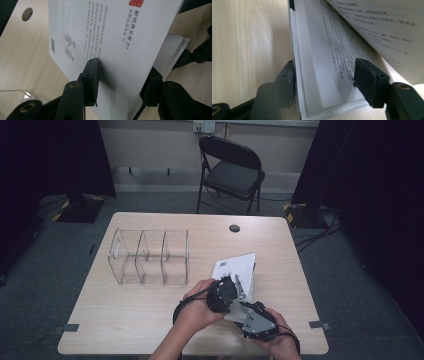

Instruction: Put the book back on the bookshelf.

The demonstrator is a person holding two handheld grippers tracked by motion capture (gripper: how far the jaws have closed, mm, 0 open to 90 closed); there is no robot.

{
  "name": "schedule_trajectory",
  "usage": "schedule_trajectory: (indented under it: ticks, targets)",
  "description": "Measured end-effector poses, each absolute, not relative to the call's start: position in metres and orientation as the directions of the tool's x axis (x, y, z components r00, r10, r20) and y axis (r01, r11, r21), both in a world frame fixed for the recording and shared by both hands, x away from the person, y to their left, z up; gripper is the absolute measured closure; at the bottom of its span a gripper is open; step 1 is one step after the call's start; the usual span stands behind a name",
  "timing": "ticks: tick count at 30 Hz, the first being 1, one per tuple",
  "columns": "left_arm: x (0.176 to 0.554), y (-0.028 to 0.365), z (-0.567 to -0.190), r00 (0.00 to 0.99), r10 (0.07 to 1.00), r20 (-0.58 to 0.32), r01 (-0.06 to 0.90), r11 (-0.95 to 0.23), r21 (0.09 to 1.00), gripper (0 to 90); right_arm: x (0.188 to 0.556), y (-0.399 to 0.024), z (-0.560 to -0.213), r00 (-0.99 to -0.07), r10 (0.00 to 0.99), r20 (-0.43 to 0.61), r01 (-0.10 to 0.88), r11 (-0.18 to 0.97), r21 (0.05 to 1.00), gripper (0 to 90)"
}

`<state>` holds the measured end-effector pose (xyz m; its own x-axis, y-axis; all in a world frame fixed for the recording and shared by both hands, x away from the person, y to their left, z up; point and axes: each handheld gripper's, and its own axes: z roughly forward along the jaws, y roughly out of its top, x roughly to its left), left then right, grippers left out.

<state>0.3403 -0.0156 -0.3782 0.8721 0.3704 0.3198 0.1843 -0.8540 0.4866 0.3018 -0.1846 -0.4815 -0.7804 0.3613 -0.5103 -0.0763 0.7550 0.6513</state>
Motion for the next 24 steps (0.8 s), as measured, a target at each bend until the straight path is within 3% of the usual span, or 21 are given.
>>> schedule_trajectory:
  ticks: [10,15,16,19,24]
  targets:
    - [0.342,-0.015,-0.376,0.873,0.372,0.314,0.175,-0.842,0.511,55.3,0.294,-0.182,-0.471,-0.733,0.325,-0.597,-0.137,0.79,0.598,53.7]
    - [0.343,-0.013,-0.379,0.908,0.338,0.246,0.134,-0.794,0.593,45.8,0.289,-0.183,-0.457,-0.703,0.351,-0.619,-0.13,0.791,0.597,61.4]
    - [0.342,-0.01,-0.376,0.903,0.349,0.252,0.125,-0.772,0.623,48.3,0.291,-0.184,-0.453,-0.705,0.37,-0.605,-0.117,0.781,0.614,62.1]
    - [0.344,0.007,-0.367,0.901,0.391,0.185,0.157,-0.693,0.704,38.5,0.292,-0.186,-0.449,-0.711,0.352,-0.609,-0.122,0.791,0.599,62.6]
    - [0.342,0.039,-0.357,0.895,0.421,0.15,0.194,-0.668,0.718,31.2,0.298,-0.189,-0.438,-0.734,0.351,-0.581,-0.106,0.786,0.608,62.7]
